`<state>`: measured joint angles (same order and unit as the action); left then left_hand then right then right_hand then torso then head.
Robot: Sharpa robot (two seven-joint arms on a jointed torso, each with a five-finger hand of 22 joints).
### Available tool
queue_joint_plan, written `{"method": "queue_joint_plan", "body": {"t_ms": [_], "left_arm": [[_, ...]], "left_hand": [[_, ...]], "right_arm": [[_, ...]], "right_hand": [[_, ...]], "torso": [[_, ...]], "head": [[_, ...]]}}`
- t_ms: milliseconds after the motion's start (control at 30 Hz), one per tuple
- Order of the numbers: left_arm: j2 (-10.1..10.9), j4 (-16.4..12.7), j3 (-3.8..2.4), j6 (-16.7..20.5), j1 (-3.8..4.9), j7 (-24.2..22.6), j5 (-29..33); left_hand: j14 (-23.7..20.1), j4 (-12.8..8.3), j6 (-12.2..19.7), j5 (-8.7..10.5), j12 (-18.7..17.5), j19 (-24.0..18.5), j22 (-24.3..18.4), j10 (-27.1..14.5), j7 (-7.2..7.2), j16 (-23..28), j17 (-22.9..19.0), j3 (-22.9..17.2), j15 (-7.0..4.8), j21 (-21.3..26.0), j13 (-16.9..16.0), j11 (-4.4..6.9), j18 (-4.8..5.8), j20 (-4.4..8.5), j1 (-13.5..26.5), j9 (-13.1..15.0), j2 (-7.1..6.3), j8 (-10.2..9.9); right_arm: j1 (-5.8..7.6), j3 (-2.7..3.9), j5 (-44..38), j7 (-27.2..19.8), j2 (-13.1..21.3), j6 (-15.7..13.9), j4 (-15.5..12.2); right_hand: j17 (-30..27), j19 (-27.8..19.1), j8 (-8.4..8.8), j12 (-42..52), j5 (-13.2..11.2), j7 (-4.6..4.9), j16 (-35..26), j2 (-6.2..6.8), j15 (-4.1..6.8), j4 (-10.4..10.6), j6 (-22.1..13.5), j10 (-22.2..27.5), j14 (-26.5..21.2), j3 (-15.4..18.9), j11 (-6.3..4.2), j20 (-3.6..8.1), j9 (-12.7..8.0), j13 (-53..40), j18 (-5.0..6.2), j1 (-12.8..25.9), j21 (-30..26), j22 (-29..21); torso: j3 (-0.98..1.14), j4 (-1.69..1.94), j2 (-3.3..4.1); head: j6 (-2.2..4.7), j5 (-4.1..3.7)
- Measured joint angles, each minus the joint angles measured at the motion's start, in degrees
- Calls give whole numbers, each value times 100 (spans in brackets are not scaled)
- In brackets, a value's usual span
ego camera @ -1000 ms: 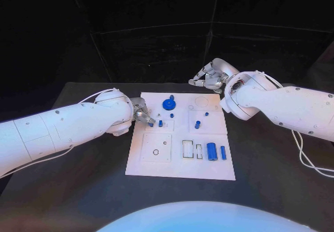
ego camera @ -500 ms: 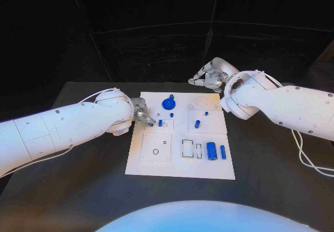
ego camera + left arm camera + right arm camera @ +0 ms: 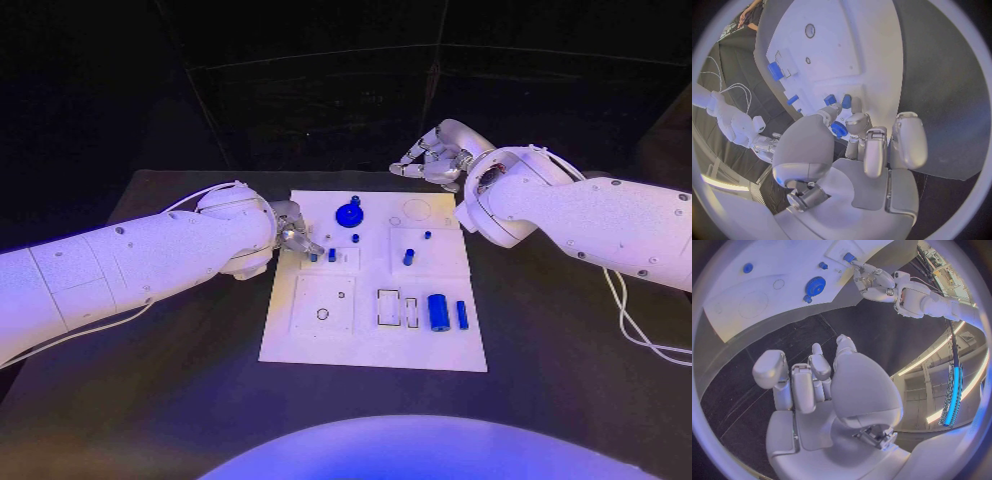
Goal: Assemble the parts on the task board
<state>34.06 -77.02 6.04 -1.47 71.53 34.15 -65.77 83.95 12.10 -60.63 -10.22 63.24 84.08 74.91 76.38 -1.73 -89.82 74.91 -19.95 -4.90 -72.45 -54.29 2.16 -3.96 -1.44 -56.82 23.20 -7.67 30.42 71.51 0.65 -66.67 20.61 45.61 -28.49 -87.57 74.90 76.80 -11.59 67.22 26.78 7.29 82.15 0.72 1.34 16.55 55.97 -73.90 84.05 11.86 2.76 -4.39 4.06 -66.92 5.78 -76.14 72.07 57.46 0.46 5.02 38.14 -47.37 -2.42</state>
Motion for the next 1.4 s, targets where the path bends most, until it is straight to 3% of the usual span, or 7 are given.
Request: {"method": "queue_joint_plan", "body": {"t_ms": [600,667,800,933,1033,1167,1400], "left_arm": [[98,-26,-5,197,-1,-37,3],[162,-48,-6,320,1,-113,46],[243,-53,-11,623,28,-384,239],[272,-40,-17,1012,46,-926,563],[246,-10,-17,1244,50,-1436,780],[112,91,-14,1411,56,-2070,930],[-175,301,31,1486,60,-2846,513]], "left_hand": [[0,246,-20,20,1,-21,0,19,20,0,0,704,0,11,52,18,0,21,-97,-103,16,0],[0,277,118,20,-407,-47,0,-300,-63,12,0,799,0,573,517,-44,-12,16,-242,-153,52,-59],[-33,345,631,20,-1520,-882,-648,-1346,-308,885,-35,944,200,3143,1636,-299,-418,-137,-558,-299,200,-292],[-1688,379,1250,20,-2246,-1950,-1796,-2452,-693,3700,-2507,1169,577,5123,2141,-722,-536,-469,-962,-530,231,-609],[-2171,237,1418,20,-2429,-2170,-2205,-2788,-820,4264,-3010,1203,732,5569,2377,-829,-536,-635,-1435,-645,262,-668],[-2336,-226,1440,20,-2694,-2199,-2474,-2907,-781,4361,-3192,779,696,5770,2741,-837,-605,-664,-2402,-805,374,-754],[-2205,-381,1182,20,-3244,-1959,-2614,-2741,-698,4322,-3384,466,678,5770,3433,-798,-625,-614,-2622,-1130,69,-1042]], "right_arm": [[0,0,16,-12,0,-3,0],[0,0,17,-14,1,-3,2],[0,0,19,-15,3,-4,7],[0,0,21,-16,1,-4,18],[0,0,22,-18,-4,-4,27],[0,0,30,-24,-18,-5,40],[0,0,51,-51,-52,-6,53]], "right_hand": [[0,0,0,0,-72,0,-27,-82,0,-1,0,0,0,63,0,0,0,12,0,82,0,1],[0,0,0,0,-72,0,-27,-82,0,-1,0,0,0,63,0,0,0,12,0,82,0,1],[3,0,0,0,-72,0,-27,-82,0,-1,0,0,0,63,0,0,0,12,0,82,0,1],[5,0,0,0,-72,0,-27,-82,0,-1,0,0,0,63,0,0,0,12,-1,82,0,1],[4,0,0,0,-72,0,-27,-82,0,-1,0,0,0,63,0,0,0,11,0,82,0,-9],[4,0,0,0,-72,0,-27,-82,0,-1,0,0,0,63,0,0,0,15,0,82,0,-9],[3,0,0,0,-72,0,-27,-82,0,-1,0,0,0,63,0,0,0,18,0,82,-17,-14]], "torso": [[-2,3,1],[-2,4,0],[-2,5,0],[-4,6,0],[-4,6,0],[-4,7,0],[-7,-3,4]], "head": [[17,-13],[19,-20],[31,-35],[47,-41],[54,-42],[72,-42],[112,-80]]}}
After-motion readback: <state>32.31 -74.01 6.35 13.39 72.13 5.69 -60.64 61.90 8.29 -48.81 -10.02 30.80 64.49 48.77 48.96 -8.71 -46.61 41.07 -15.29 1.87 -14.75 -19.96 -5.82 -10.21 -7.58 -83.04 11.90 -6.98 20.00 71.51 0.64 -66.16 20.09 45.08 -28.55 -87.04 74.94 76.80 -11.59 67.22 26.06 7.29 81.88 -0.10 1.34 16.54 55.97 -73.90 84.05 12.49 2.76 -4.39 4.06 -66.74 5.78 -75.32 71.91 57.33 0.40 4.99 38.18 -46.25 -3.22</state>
